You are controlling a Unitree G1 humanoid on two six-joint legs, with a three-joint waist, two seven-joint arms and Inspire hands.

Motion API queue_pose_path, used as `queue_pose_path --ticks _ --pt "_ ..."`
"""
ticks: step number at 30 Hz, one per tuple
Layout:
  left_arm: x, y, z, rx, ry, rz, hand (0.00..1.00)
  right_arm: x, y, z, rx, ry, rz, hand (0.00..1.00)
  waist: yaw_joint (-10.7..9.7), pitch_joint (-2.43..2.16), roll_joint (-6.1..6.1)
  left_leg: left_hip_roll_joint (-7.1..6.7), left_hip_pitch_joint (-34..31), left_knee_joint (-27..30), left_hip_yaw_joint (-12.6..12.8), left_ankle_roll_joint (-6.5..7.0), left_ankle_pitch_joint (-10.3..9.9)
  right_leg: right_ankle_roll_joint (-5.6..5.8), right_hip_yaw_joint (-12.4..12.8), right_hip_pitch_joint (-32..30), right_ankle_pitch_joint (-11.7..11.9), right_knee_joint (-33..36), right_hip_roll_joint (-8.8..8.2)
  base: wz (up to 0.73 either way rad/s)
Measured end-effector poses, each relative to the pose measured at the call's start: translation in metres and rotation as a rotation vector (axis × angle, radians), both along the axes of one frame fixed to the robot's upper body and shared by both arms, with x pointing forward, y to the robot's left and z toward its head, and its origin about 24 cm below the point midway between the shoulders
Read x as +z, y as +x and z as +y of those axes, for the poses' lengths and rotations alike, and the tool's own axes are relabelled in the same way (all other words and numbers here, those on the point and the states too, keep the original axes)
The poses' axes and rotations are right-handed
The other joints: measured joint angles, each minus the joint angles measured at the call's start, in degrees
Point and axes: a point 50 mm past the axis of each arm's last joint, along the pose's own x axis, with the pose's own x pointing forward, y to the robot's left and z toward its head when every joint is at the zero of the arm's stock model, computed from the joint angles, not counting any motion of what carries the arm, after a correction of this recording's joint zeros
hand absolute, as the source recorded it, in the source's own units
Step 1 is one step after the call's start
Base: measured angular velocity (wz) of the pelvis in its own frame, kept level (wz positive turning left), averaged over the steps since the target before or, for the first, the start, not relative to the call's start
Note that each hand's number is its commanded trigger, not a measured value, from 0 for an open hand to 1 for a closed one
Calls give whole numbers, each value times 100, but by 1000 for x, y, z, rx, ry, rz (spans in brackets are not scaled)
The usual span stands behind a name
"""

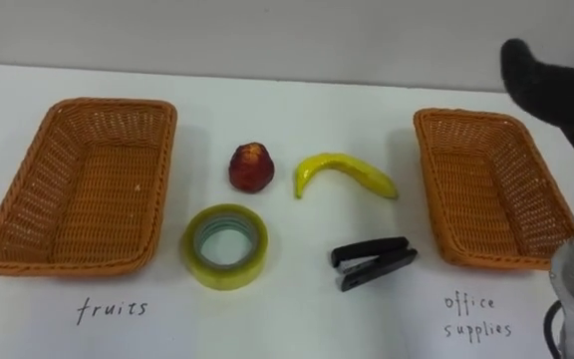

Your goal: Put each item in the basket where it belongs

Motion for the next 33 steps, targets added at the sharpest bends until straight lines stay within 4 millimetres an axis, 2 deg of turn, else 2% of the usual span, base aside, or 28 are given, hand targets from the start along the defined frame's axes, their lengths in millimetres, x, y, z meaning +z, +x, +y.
queue_pose_path --ticks 8,16,22,28,33 --pt "0 0 1 -2 2 3 0 -10 7 13 118 -58 143 0 21 9 -49 7 -42 81 -29 0 -1 -6 -26 9 18 -4 -3 1" --pt "2 8 1 -15 -8 -23 0 -24 12 14 177 -166 348 0 -10 25 45 44 -208 185 -76 0 -4 -28 -143 -5 105 -15 9 5" --pt "3 15 5 -61 6 -25 0 -39 17 12 240 -214 509 0 62 31 50 59 -213 180 -67 -4 -5 -43 -156 -4 116 -21 16 0" --pt "6 19 13 -75 27 -30 0 -47 18 14 287 -227 596 0 144 3 -42 55 -204 201 -51 -3 -3 -42 -157 13 130 -109 18 0" --pt "6 20 14 -75 29 -32 0 -56 19 26 370 -246 660 0 163 21 -84 53 -177 177 -48 -3 -2 -35 -155 21 139 -105 19 0"
